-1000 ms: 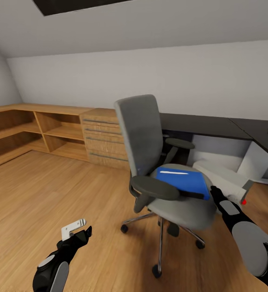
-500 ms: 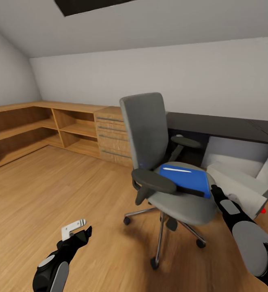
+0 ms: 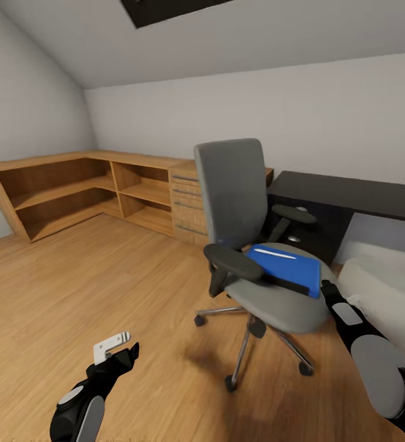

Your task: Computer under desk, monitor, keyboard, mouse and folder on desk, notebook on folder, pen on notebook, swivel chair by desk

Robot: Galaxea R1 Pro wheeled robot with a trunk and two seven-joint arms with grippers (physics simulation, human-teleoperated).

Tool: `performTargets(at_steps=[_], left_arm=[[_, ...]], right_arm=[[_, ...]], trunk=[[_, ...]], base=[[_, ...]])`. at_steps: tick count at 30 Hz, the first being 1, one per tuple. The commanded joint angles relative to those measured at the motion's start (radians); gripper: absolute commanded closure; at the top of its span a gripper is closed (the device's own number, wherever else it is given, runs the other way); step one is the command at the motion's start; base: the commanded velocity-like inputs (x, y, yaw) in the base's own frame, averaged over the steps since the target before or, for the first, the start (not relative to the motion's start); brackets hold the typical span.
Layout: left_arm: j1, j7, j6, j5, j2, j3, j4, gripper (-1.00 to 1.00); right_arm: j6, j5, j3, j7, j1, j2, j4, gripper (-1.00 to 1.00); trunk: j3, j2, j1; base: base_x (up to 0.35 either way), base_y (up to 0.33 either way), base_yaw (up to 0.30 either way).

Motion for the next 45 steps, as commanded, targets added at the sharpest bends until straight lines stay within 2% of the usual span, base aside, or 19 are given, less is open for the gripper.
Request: performTargets(at_steps=[1, 16, 25, 31, 45], left_arm=[[-0.001, 0.007, 0.004, 0.010, -0.001, 0.000, 0.000, -1.00], [-0.001, 0.007, 0.000, 0.009, -0.001, -0.002, 0.001, -1.00], [-0.001, 0.007, -0.001, 0.009, -0.001, -0.003, 0.001, -1.00], [-0.001, 0.010, -0.002, 0.009, -0.001, -0.002, 0.002, -1.00], [-0.001, 0.010, -0.002, 0.010, -0.001, -0.001, 0.002, -1.00]], right_arm=[[-0.003, -0.019, 0.004, -0.002, 0.000, 0.000, 0.011, -1.00], [-0.004, -0.019, 0.005, -0.001, 0.000, -0.001, -0.006, -1.00], [-0.003, -0.018, 0.004, -0.001, 0.000, -0.002, -0.022, -1.00], [-0.003, -0.018, 0.003, -0.002, 0.000, -0.002, -0.022, -1.00], [-0.003, -0.019, 0.003, -0.002, 0.000, 0.000, -0.018, -1.00]], trunk=[[-0.001, 0.000, 0.000], [-0.001, 0.000, 0.000], [-0.001, 0.000, 0.000], [-0.001, 0.000, 0.000], [-0.006, 0.000, 0.000]], base=[[0.000, 0.000, 0.257], [0.000, -0.006, 0.035], [0.000, -0.247, 0.000], [0.000, -0.065, 0.003], [0.000, -0.003, 0.127]])
